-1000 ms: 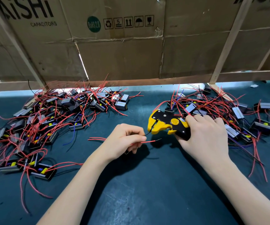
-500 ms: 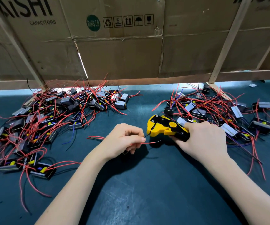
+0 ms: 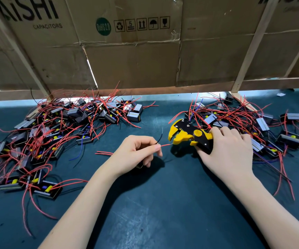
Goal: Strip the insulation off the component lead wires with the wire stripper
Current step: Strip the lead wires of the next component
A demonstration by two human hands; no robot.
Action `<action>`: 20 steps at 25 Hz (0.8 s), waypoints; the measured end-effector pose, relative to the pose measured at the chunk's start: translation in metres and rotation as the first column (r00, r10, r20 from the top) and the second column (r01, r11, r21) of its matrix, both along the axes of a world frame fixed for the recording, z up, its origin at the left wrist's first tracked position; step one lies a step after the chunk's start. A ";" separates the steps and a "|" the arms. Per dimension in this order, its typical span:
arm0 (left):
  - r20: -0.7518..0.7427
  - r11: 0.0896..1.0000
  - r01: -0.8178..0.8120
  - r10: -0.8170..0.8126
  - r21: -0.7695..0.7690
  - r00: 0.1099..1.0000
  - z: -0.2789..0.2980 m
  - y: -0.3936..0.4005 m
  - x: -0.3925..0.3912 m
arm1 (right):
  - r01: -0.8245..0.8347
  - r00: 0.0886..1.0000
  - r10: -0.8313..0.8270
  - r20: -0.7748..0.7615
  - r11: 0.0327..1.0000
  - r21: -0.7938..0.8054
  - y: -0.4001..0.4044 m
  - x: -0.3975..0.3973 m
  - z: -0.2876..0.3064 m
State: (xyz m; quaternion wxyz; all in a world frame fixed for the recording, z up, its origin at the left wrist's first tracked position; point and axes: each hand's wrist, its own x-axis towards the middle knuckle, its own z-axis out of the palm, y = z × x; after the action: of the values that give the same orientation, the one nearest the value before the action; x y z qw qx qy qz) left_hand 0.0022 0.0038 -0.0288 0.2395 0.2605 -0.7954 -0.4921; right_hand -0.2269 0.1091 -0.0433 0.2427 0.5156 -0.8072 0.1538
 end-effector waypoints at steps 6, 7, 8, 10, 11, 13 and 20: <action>-0.081 1.000 -0.031 0.031 0.005 0.996 -0.002 0.000 -0.002 | 0.029 1.000 -0.029 0.006 0.998 0.052 0.002 0.002 0.000; -0.083 0.999 -0.036 0.036 0.000 0.996 -0.003 0.000 -0.003 | 0.031 0.999 -0.031 0.008 0.998 0.059 0.002 0.003 0.000; -0.084 0.999 -0.041 0.041 -0.006 0.996 -0.003 0.001 -0.004 | 0.029 1.000 -0.029 0.010 0.998 0.060 0.002 0.003 0.001; -0.096 0.999 -0.049 0.048 -0.013 0.994 -0.004 0.002 -0.006 | 0.017 1.000 -0.018 0.016 0.999 0.051 0.002 0.004 0.001; -0.109 0.998 -0.055 0.054 -0.011 0.993 -0.004 0.003 -0.007 | 0.013 1.000 -0.014 0.020 0.999 0.051 0.002 0.004 0.002; -0.133 0.997 -0.072 0.072 -0.002 0.989 -0.004 0.003 -0.008 | 0.016 1.000 -0.017 0.019 0.997 0.071 0.002 0.005 0.002; -0.058 0.992 -0.100 0.095 -0.084 0.994 -0.007 0.008 -0.011 | -0.006 0.999 0.005 0.032 0.999 0.049 0.003 0.006 0.005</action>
State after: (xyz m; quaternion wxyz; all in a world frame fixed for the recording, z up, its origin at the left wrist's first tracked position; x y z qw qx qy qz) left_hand -0.0092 0.0116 -0.0358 0.2955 0.2750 -0.7956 -0.4518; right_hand -0.2206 0.1118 -0.0385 0.2167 0.5211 -0.8131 0.1425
